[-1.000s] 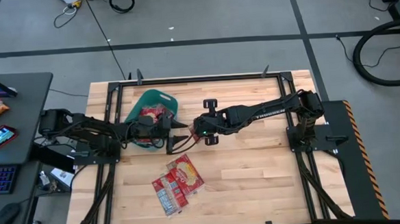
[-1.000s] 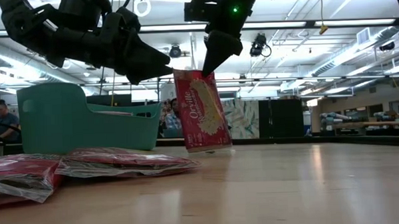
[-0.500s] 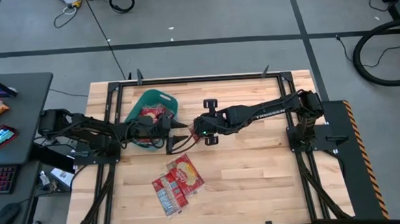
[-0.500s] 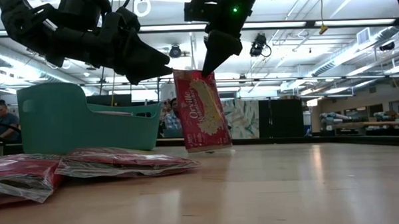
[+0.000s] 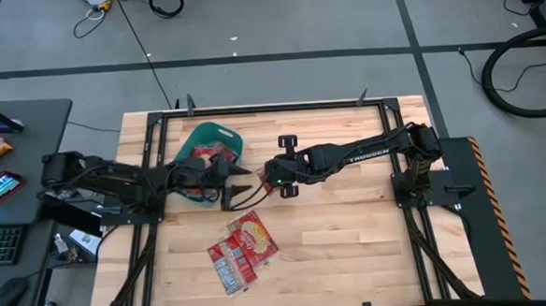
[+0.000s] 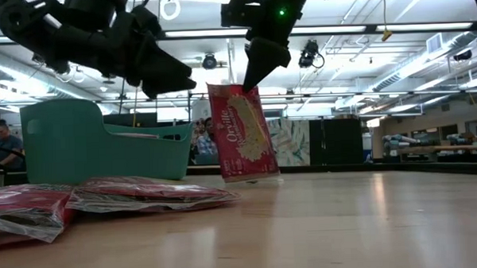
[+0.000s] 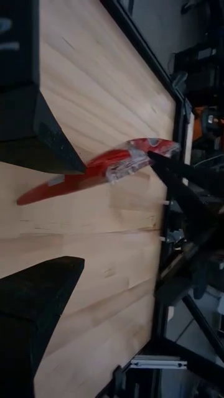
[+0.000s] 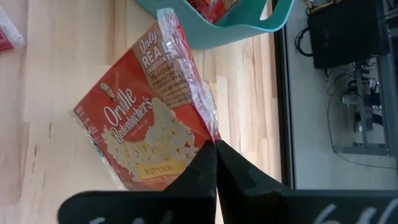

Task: Sort popcorn bags into baskets
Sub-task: Put the red popcorn bag into the green bin

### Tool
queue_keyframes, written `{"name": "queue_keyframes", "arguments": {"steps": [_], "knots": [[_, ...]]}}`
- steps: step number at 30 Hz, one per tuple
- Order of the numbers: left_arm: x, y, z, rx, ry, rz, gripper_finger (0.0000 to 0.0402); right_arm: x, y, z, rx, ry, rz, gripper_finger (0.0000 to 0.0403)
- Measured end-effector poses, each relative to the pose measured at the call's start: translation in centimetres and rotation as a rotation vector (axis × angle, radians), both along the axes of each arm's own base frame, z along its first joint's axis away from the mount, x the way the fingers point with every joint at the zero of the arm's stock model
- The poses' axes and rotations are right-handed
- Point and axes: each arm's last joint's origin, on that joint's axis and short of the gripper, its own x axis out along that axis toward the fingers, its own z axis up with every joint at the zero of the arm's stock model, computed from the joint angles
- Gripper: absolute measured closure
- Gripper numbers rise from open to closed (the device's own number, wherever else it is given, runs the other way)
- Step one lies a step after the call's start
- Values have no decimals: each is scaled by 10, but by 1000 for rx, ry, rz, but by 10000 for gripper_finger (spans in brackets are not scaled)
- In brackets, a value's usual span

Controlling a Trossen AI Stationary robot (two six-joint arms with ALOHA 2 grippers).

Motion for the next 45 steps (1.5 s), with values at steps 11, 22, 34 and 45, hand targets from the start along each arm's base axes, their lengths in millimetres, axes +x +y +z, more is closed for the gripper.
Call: {"name": "queue_keyframes", "arguments": {"steps": [11, 22, 34, 45], "knots": [[-2, -10, 3, 26, 2, -48, 171, 0, -1, 0, -47, 52, 78, 401], [-3, -27, -1, 18, 20, 99, 164, 1, -5, 0, -46, 51, 72, 401], [-5, -40, -4, -44, 45, 112, 118, 5, -5, 3, -36, -7, 58, 401], [8, -45, 25, 11, 233, 143, 118, 7, -4, 4, -24, -31, 75, 401]]}}
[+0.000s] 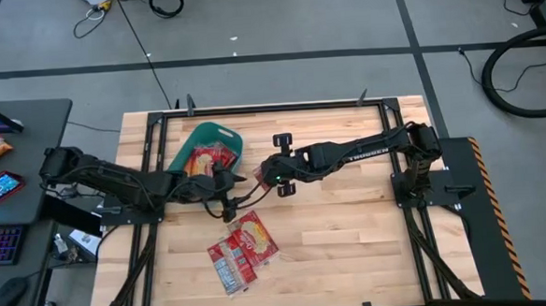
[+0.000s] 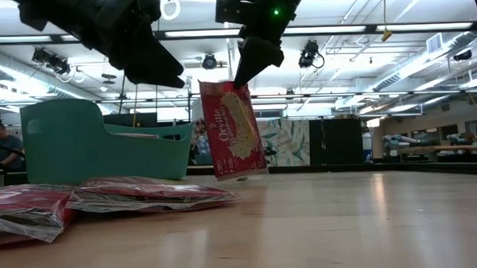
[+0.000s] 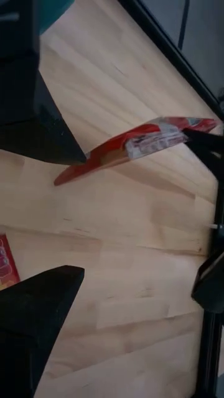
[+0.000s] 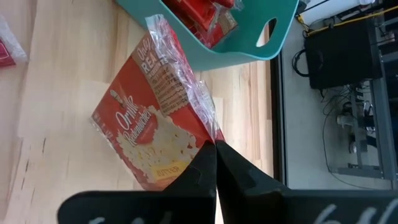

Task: Sort popcorn bags into baskets
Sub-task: Put the red popcorn bag into the green bin

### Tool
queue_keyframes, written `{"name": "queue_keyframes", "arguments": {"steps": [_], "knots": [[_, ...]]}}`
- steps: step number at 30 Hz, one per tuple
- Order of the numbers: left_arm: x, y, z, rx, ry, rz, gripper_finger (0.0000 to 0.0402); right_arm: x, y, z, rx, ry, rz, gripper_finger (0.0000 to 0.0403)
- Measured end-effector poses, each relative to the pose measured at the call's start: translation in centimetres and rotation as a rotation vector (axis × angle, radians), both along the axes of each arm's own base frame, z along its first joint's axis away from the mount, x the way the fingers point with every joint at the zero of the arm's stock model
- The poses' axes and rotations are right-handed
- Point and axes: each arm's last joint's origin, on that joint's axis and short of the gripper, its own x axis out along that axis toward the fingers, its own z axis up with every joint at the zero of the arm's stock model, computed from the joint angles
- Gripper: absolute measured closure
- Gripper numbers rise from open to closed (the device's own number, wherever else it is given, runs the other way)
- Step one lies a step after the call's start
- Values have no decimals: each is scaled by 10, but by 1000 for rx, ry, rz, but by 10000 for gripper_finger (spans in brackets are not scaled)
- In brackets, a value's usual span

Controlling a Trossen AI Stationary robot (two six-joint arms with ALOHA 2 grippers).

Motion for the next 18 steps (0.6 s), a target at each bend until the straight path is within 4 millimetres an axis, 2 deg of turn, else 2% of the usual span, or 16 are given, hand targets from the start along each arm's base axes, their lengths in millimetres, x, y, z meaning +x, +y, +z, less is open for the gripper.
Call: {"name": "queue_keyframes", "arguments": {"steps": [18], "knots": [[-3, 1, -1, -23, 40, 19, 118, 0, 0, 0, -8, 9, 12, 400]]}}
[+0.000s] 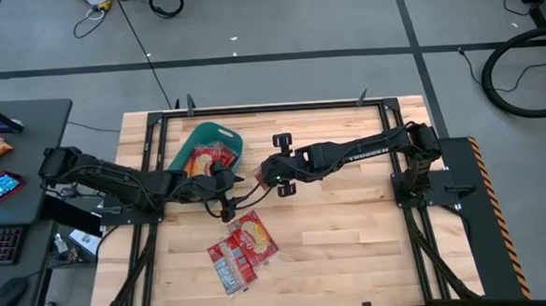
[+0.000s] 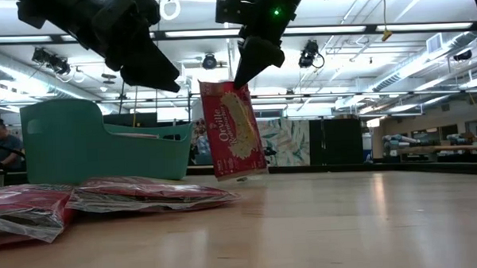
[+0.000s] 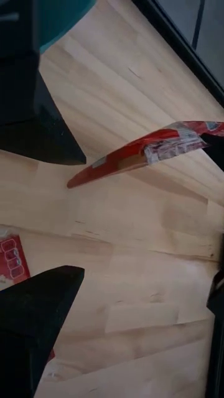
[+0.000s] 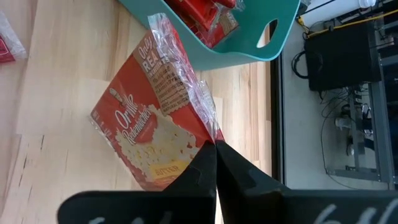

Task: Sort popcorn bags into baskets
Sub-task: Put the red popcorn bag into the green bin

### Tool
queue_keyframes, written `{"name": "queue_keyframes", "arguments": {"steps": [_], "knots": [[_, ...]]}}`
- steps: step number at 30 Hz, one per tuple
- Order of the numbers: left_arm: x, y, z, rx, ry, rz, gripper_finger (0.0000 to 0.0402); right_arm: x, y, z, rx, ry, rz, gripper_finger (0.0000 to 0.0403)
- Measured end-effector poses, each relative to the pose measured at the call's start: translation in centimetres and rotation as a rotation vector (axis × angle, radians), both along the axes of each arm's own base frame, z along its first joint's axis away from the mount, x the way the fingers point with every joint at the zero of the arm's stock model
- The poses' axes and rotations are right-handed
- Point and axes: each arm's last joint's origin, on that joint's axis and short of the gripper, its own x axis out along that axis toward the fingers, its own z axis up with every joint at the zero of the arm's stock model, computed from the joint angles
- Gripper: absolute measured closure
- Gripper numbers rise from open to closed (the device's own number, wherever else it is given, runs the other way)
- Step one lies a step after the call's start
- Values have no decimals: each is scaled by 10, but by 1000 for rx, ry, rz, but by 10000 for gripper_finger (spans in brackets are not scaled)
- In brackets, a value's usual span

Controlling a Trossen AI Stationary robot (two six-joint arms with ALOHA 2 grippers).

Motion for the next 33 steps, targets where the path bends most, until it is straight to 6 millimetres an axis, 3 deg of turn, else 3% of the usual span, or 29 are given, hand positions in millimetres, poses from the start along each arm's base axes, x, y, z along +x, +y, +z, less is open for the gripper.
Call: {"name": "queue_keyframes", "arguments": {"steps": [33], "knots": [[0, 0, 0, -22, -7, 12, 118, 0, 0, 0, 0, -1, 0, 400]]}}
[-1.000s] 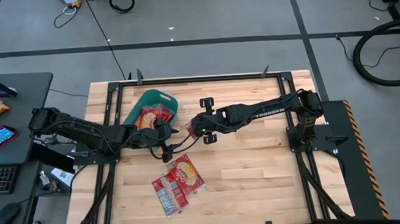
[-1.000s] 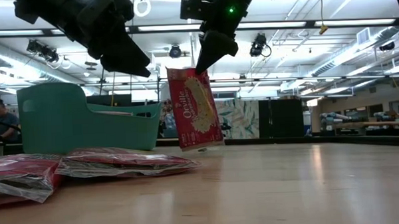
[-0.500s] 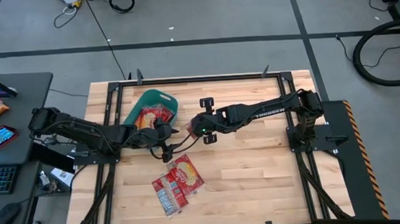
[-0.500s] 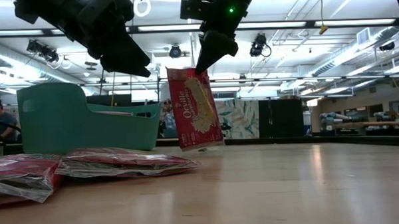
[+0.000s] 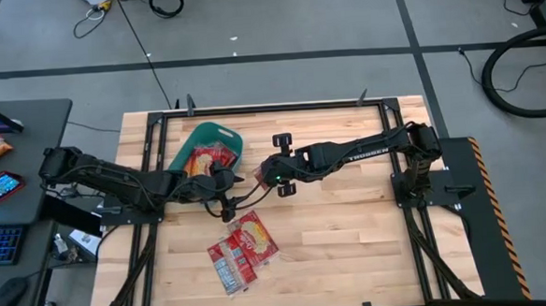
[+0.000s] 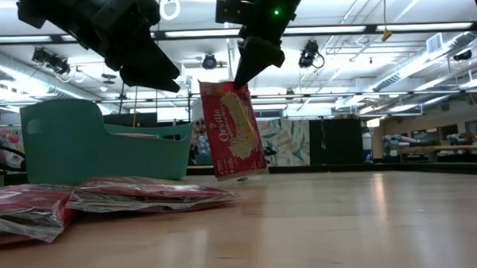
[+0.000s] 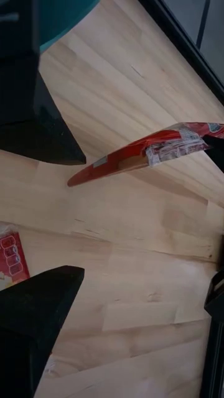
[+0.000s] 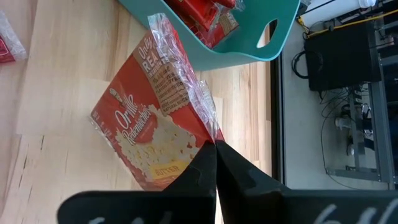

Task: Sort popcorn bags into baskets
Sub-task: Put the red popcorn bag into the green bin

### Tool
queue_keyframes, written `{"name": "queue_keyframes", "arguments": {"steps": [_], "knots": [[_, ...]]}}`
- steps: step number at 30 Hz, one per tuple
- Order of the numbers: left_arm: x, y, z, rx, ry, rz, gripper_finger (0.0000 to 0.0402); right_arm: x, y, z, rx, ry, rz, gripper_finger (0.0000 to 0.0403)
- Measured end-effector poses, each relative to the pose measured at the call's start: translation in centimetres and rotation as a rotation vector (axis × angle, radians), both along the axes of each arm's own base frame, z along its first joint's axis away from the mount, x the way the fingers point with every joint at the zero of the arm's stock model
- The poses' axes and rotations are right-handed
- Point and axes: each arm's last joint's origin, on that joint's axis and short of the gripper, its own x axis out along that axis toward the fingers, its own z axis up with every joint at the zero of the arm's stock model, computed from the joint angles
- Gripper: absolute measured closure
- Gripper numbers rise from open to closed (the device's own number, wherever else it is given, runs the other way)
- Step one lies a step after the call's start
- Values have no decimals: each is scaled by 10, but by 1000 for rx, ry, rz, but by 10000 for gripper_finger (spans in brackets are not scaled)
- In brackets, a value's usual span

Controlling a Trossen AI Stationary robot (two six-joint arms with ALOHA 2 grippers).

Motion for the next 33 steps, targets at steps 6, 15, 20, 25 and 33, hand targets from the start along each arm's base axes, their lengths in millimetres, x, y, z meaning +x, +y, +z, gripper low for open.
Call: {"name": "queue_keyframes", "arguments": {"steps": [6, 15, 20, 25, 33], "knots": [[0, 0, 0, -2, 0, 1, 118, 0, 0, 0, 0, 0, 0, 400], [0, 0, 0, -3, -1, 2, 118, 0, 0, 0, 2, -4, -2, 400], [0, 0, 0, -15, -4, 8, 118, 1, 0, 0, 2, -11, -2, 400], [0, 0, 0, -15, -4, 8, 118, 1, 0, 1, 2, -15, -2, 400], [0, 0, 0, -19, -5, 10, 118, 1, 0, 1, 5, -18, -6, 400]]}}
